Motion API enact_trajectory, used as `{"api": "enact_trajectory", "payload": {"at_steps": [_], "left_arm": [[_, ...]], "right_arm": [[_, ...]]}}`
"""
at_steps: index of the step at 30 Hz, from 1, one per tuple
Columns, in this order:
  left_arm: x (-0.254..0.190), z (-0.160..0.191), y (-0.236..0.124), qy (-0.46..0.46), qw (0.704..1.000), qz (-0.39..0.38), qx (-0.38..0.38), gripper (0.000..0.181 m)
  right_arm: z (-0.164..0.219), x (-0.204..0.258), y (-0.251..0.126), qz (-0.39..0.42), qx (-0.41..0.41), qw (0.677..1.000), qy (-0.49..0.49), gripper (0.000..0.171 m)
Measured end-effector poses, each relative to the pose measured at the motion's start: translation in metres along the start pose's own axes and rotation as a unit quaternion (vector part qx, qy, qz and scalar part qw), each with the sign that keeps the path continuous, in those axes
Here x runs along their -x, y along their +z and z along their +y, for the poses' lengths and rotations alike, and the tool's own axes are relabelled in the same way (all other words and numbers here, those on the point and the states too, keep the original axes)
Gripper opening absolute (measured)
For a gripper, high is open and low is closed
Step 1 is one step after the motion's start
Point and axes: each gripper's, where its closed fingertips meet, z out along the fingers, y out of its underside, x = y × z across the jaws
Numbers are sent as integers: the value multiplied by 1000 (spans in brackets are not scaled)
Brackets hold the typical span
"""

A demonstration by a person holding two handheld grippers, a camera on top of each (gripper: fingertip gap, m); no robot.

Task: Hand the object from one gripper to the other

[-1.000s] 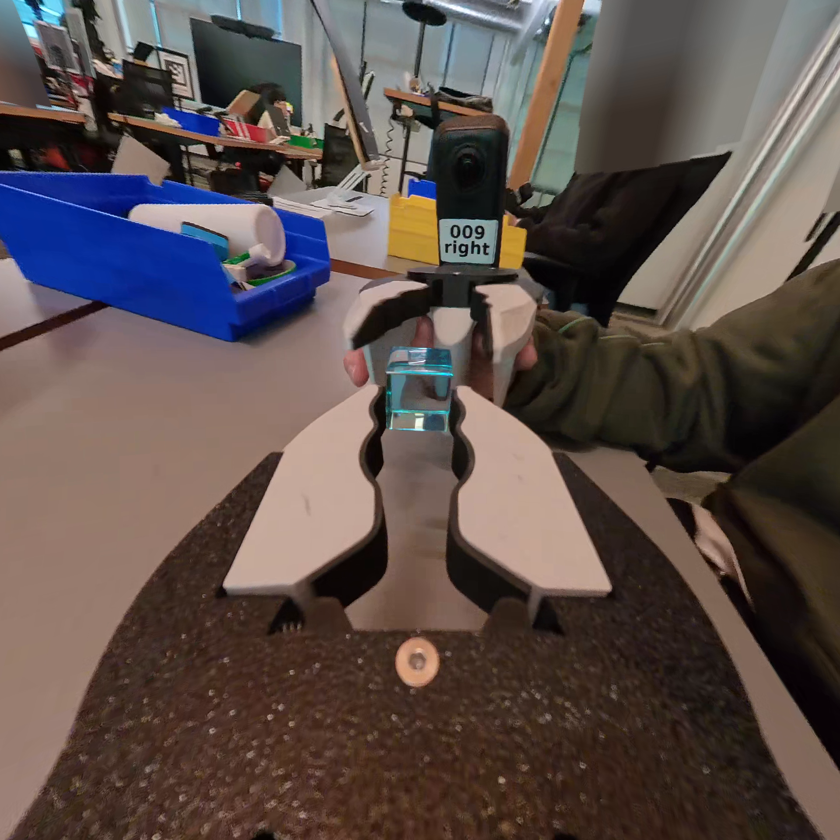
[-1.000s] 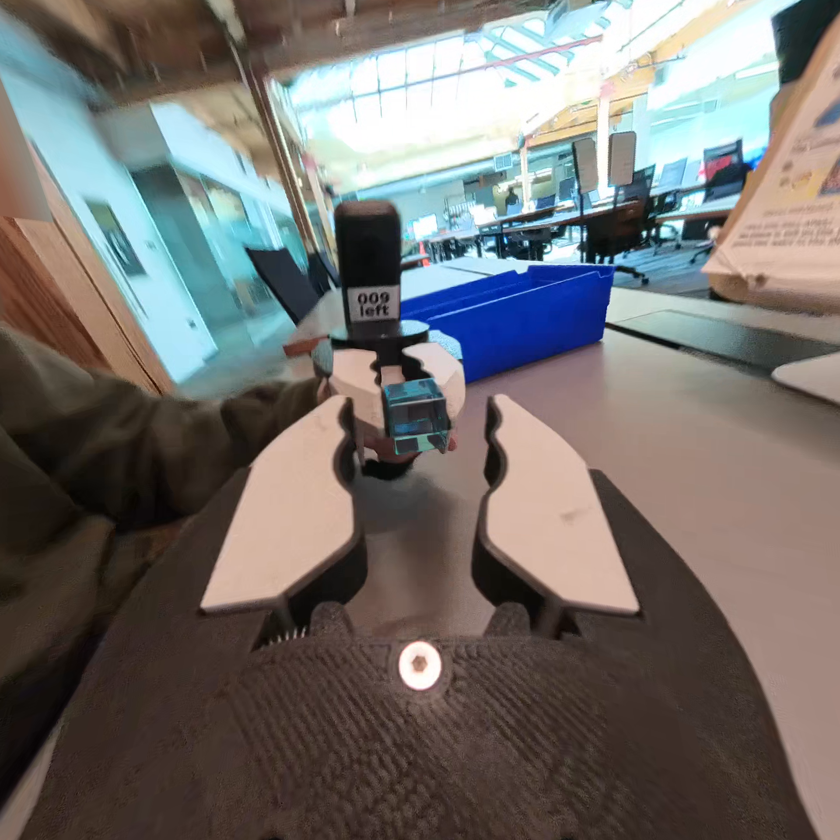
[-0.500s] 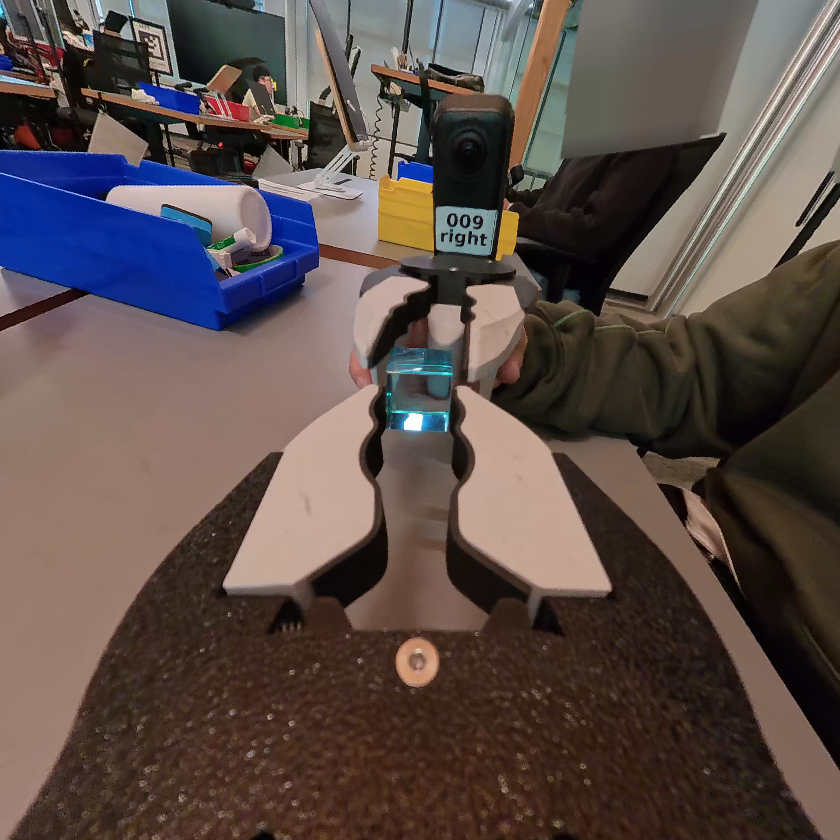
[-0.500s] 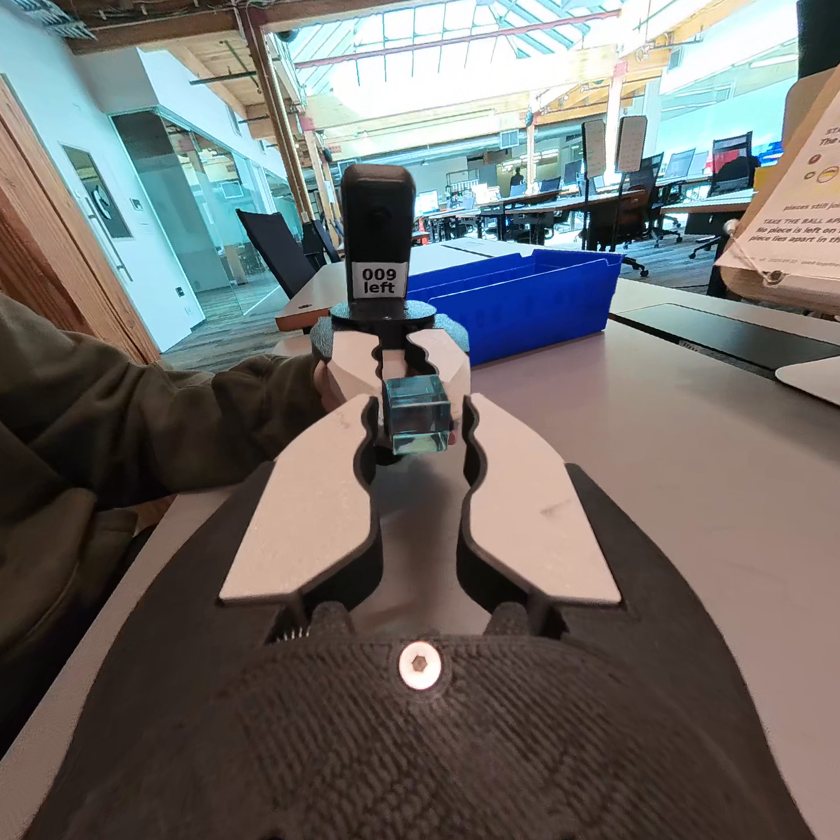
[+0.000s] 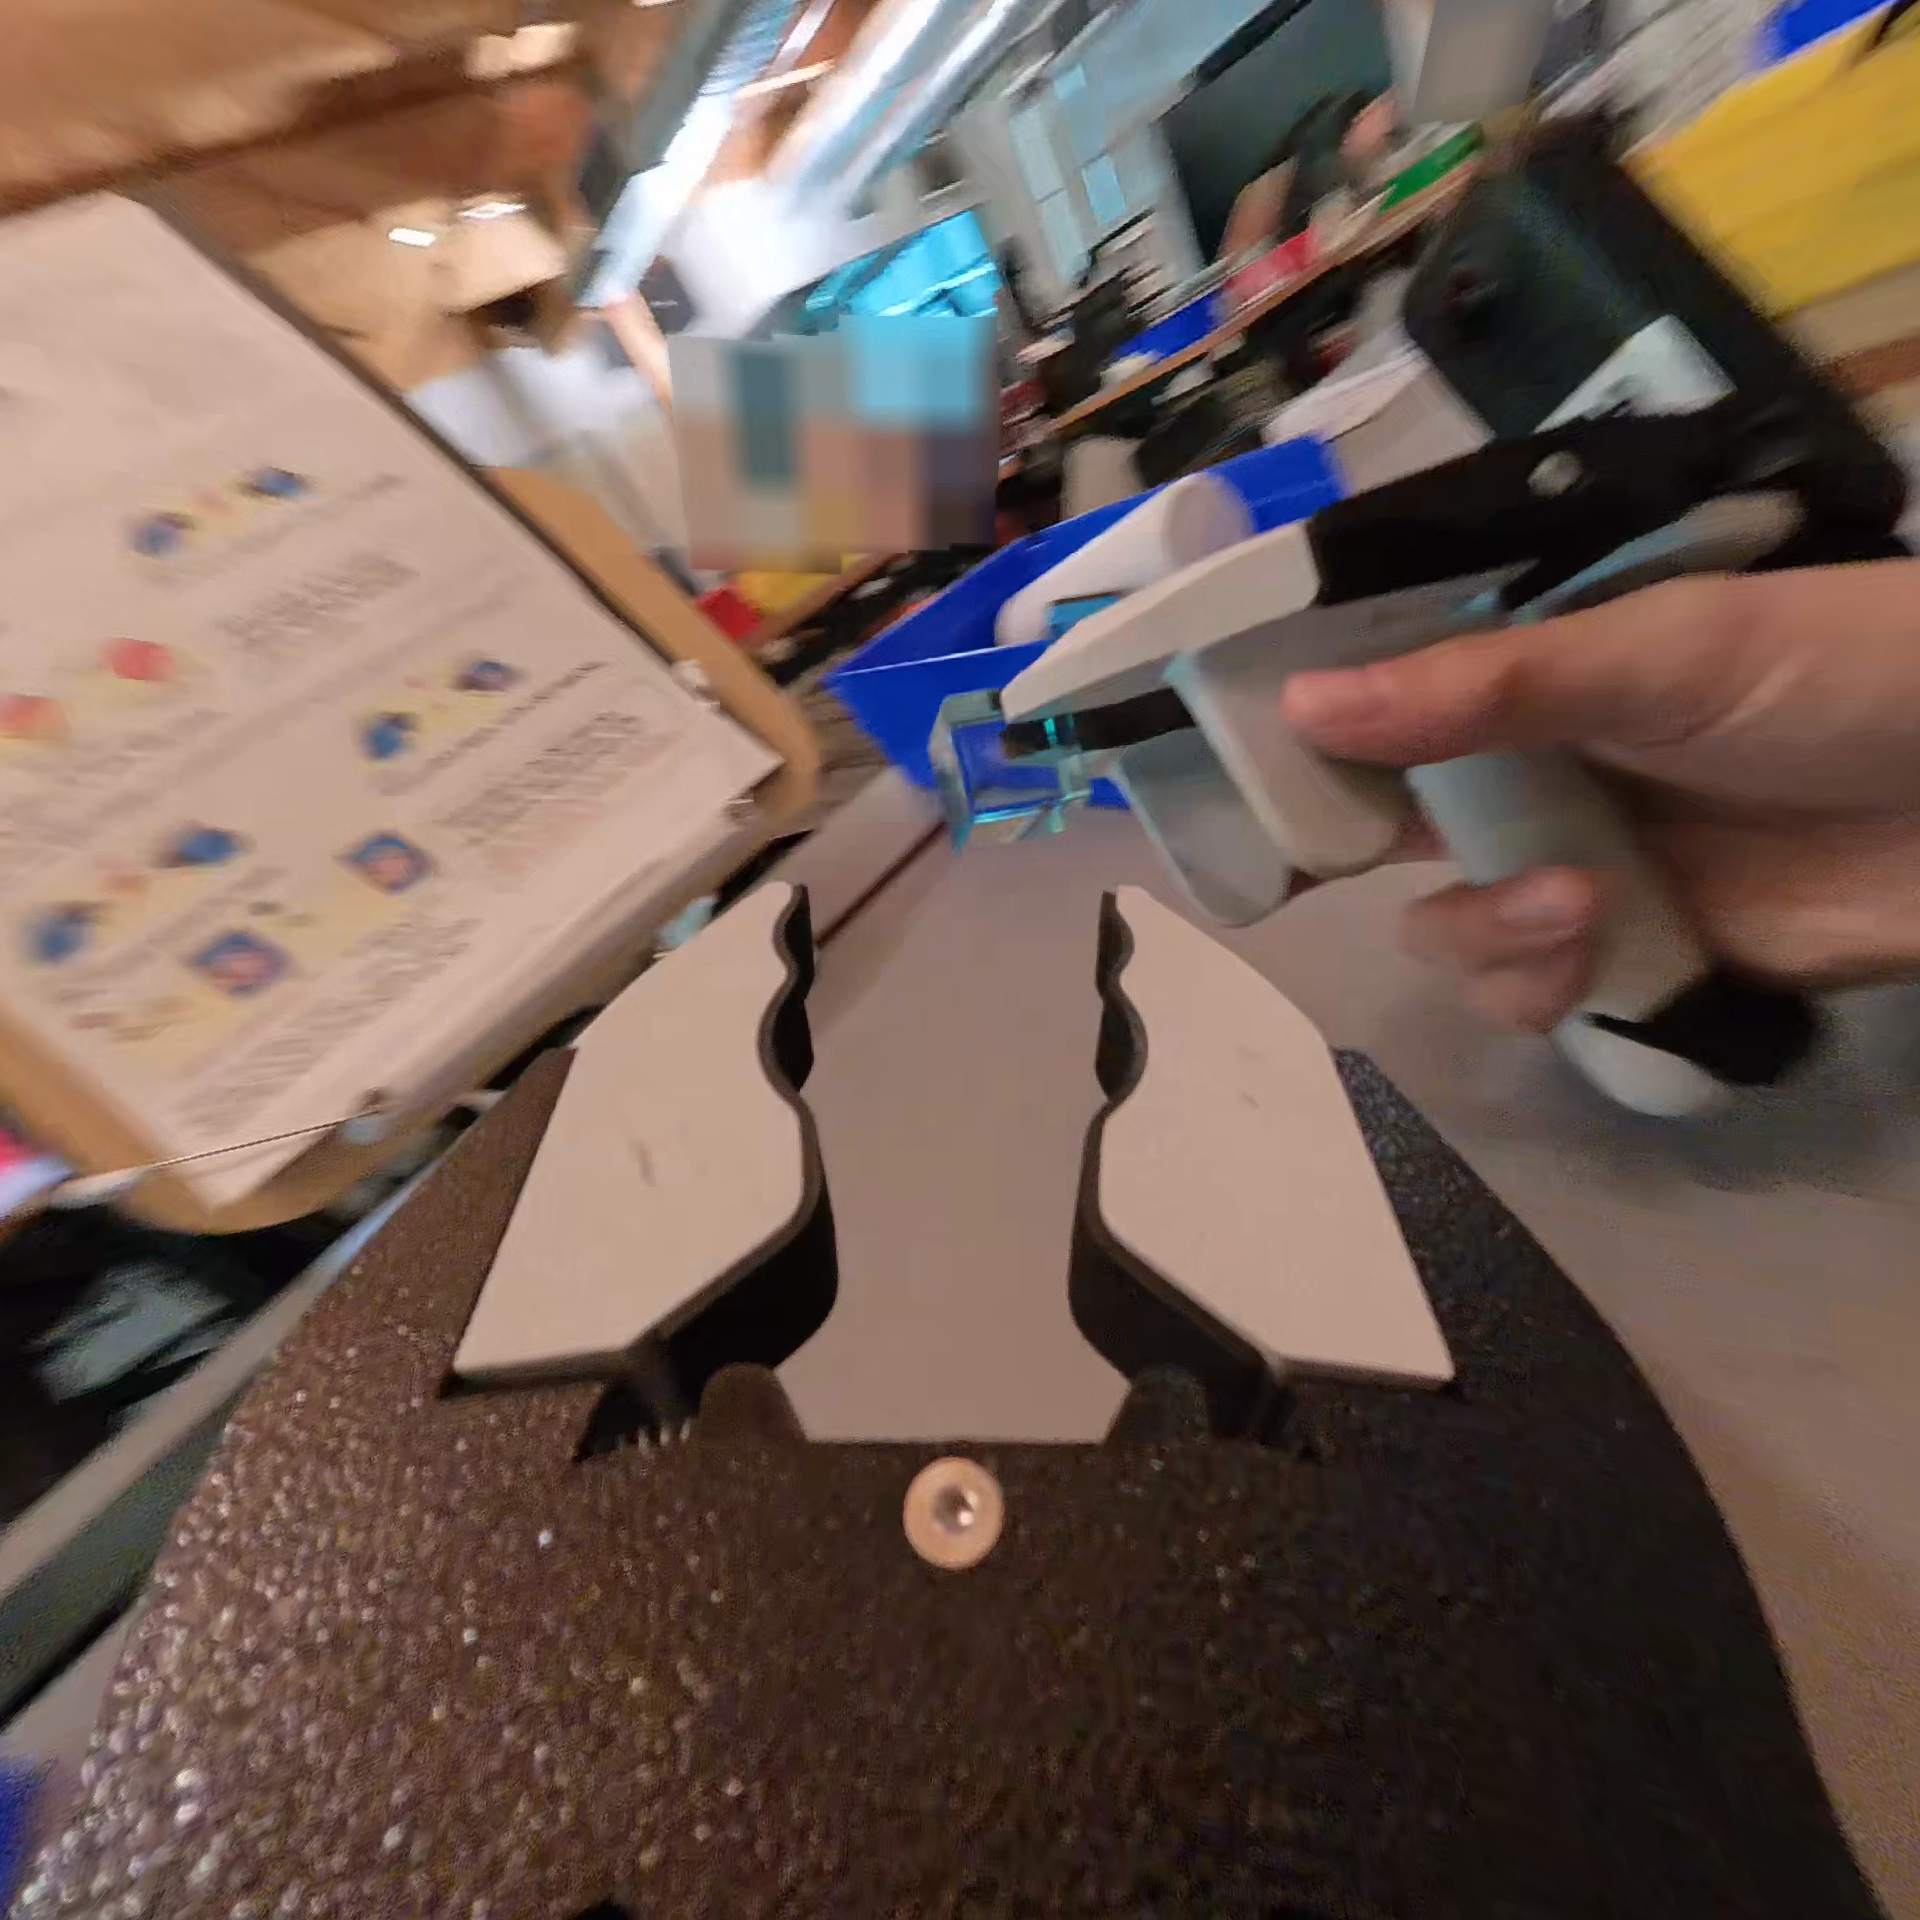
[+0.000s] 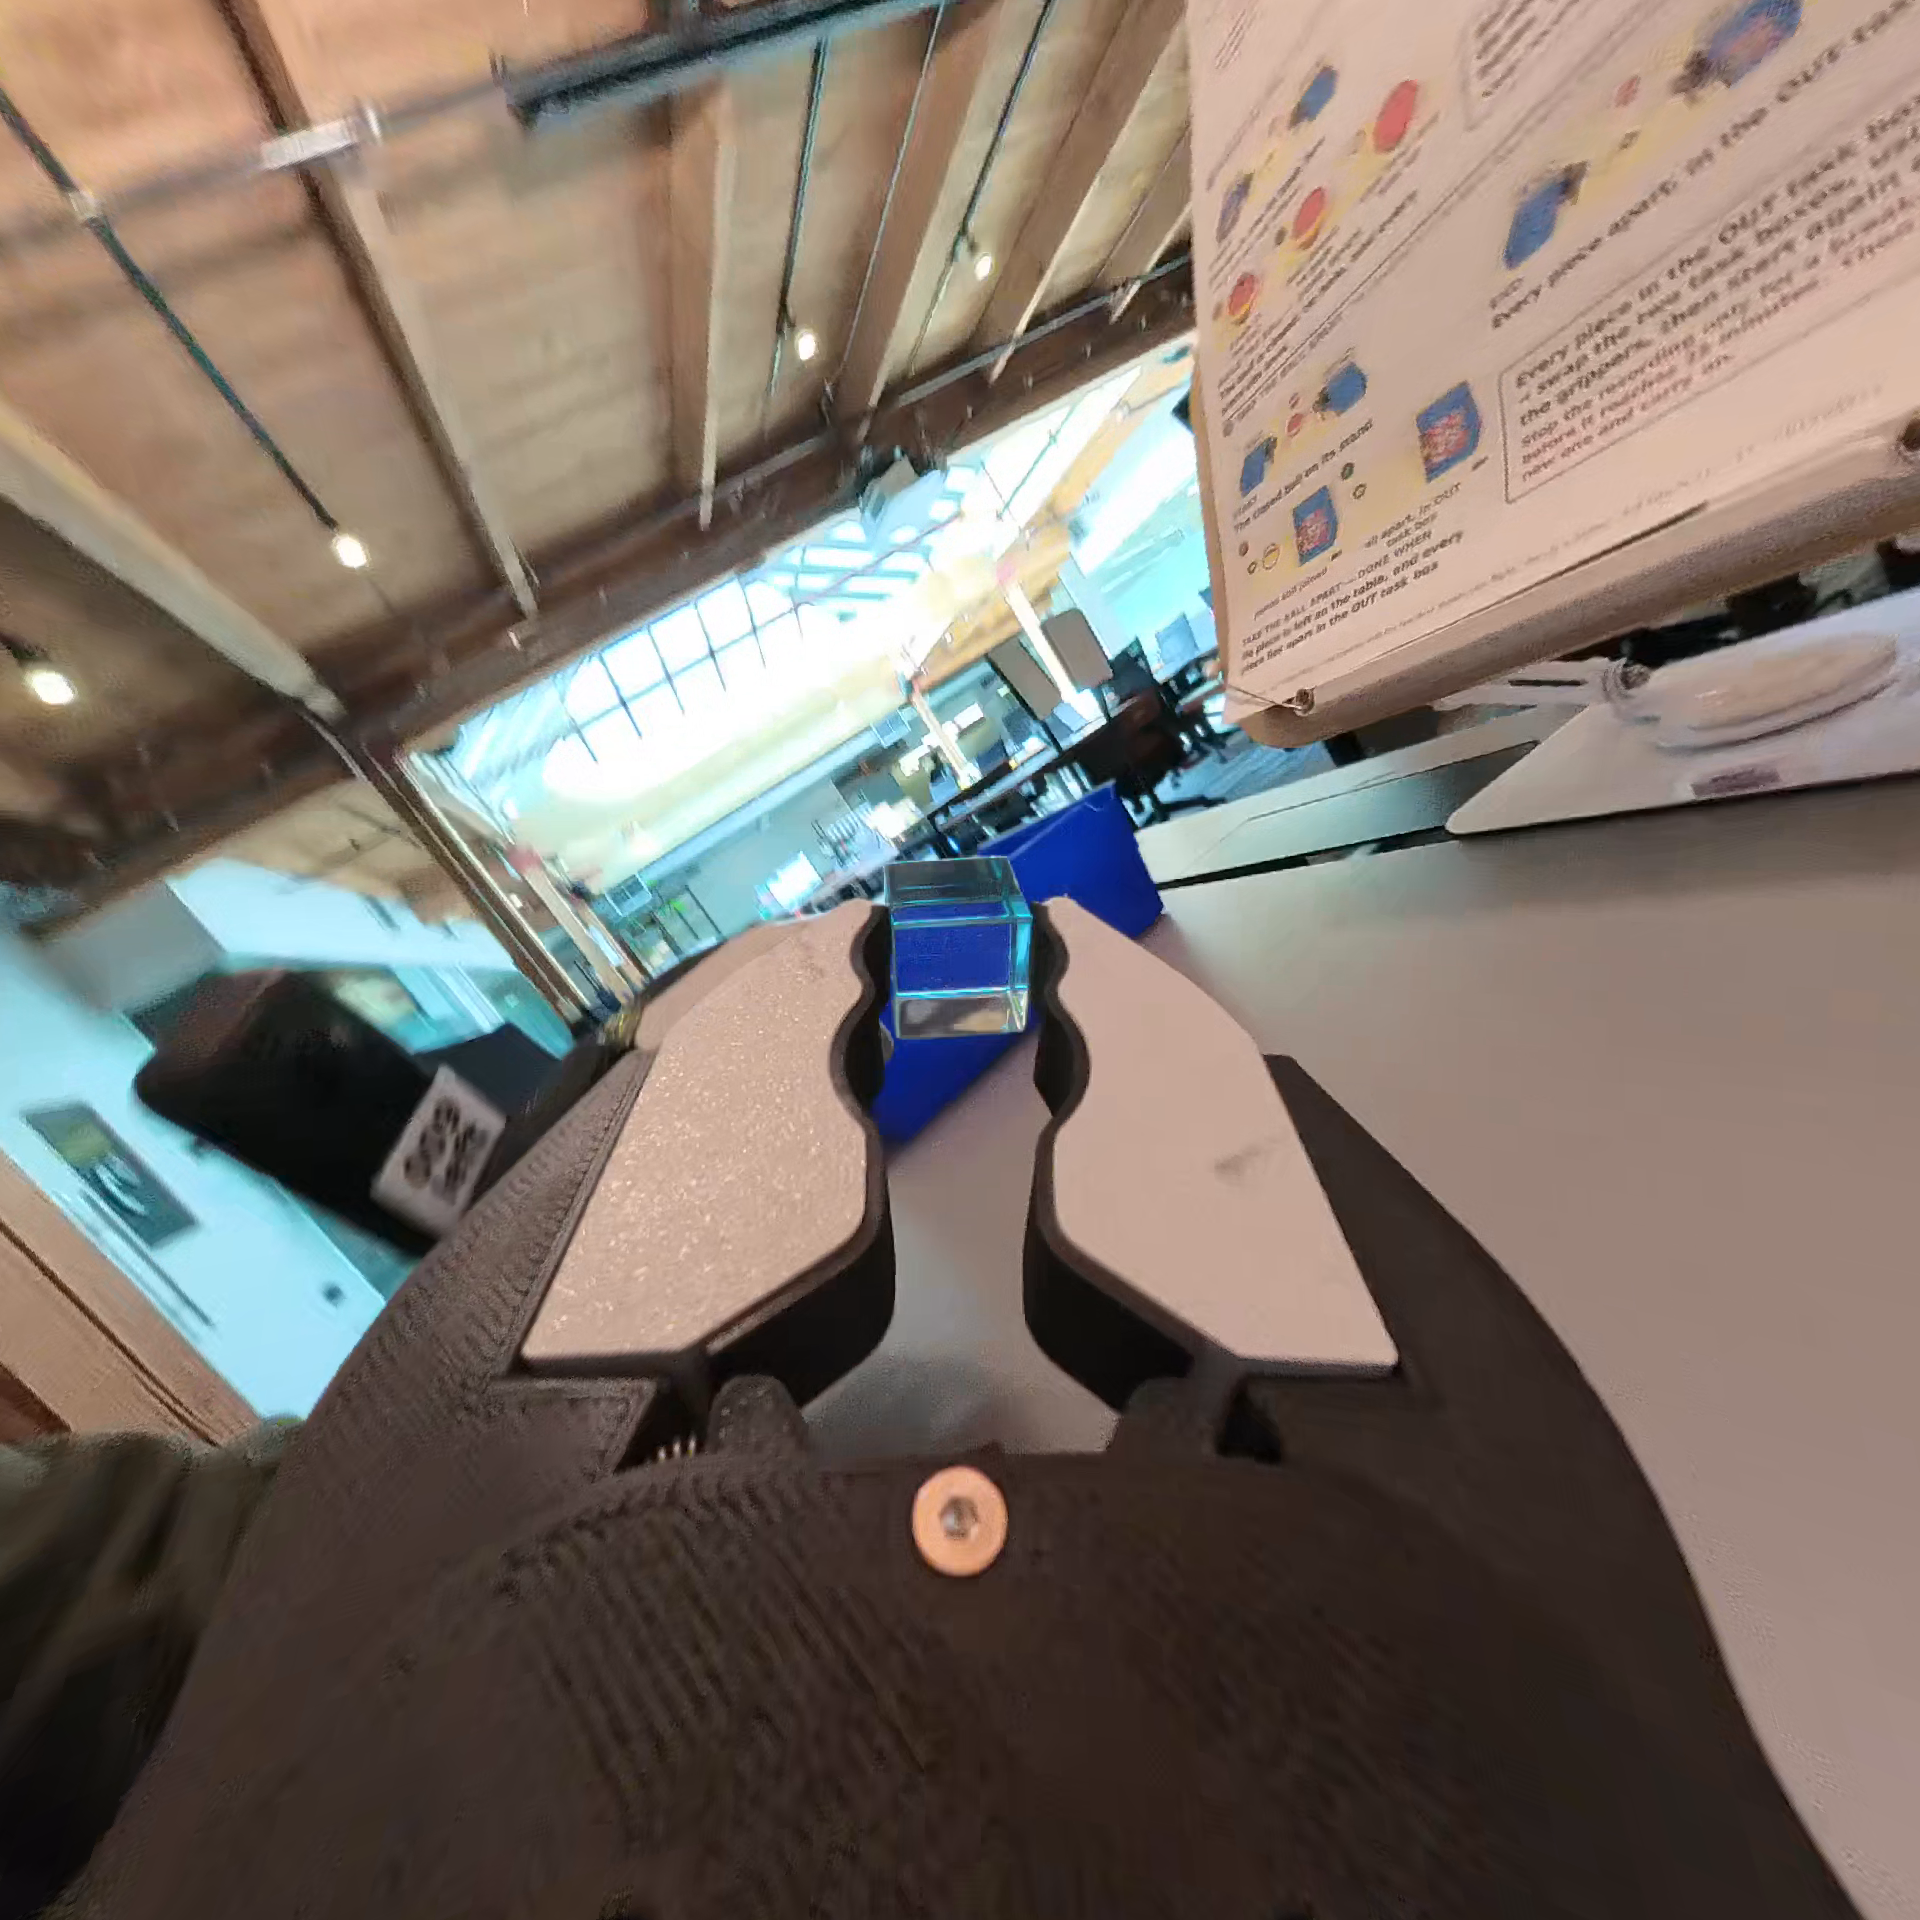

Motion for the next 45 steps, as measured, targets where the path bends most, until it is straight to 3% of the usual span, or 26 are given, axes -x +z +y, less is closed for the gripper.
{"api": "enact_trajectory", "payload": {"at_steps": [4, 6, 10, 12, 18, 20, 21, 24, 28, 30, 32, 35, 37, 39, 43, 45], "left_arm": [[-9, -10, 1, 96, 992, -84, -7, 52], [-8, -10, 1, 108, 988, -106, -14, 41], [-1, -7, 1, 63, 992, -96, -45, 41], [2, -6, -1, 59, 992, -93, -54, 26], [4, -10, -3, 33, 996, -59, -61, 26], [7, -10, -5, 15, 997, -35, -61, 26], [7, -10, -7, 4, 998, -10, -63, 26], [0, -11, -12, -87, 987, 118, -61, 26], [-17, -7, -29, -263, 908, 325, -18, 26], [-22, -5, -39, -307, 870, 385, 0, 26], [-24, 2, -40, -324, 856, 402, 27, 26], [-18, 15, -34, -277, 891, 358, 34, 26], [-17, 26, -32, -178, 929, 320, 45, 26], [-19, 38, -29, -67, 953, 288, 68, 26], [-29, 45, -25, 40, 958, 270, 88, 26], [-32, 49, -24, 69, 956, 267, 96, 26]], "right_arm": [[6, 6, 4, 2, -21, 1000, 23, 26], [9, 15, 7, -7, -24, 999, 21, 26], [19, 25, 13, -35, -9, 998, 48, 26], [22, 27, 14, -42, -15, 997, 69, 25], [19, 31, 14, -62, -14, 997, 49, 25], [18, 32, 14, -73, -4, 997, 20, 47], [20, 32, 15, -76, 13, 997, 2, 60], [26, 37, 10, -121, 80, 987, -67, 71], [35, 27, 2, -117, 143, 973, -136, 88], [30, 20, 5, -86, 131, 983, -94, 80], [35, 6, 7, -36, 137, 989, 36, 72], [58, 12, 7, -68, 183, 953, 232, 75], [63, 15, 7, -87, 182, 928, 313, 70], [68, 10, 7, -74, 178, 925, 327, 68], [86, 10, 4, -58, 233, 925, 294, 66], [92, 9, 3, -50, 252, 926, 278, 42]]}}
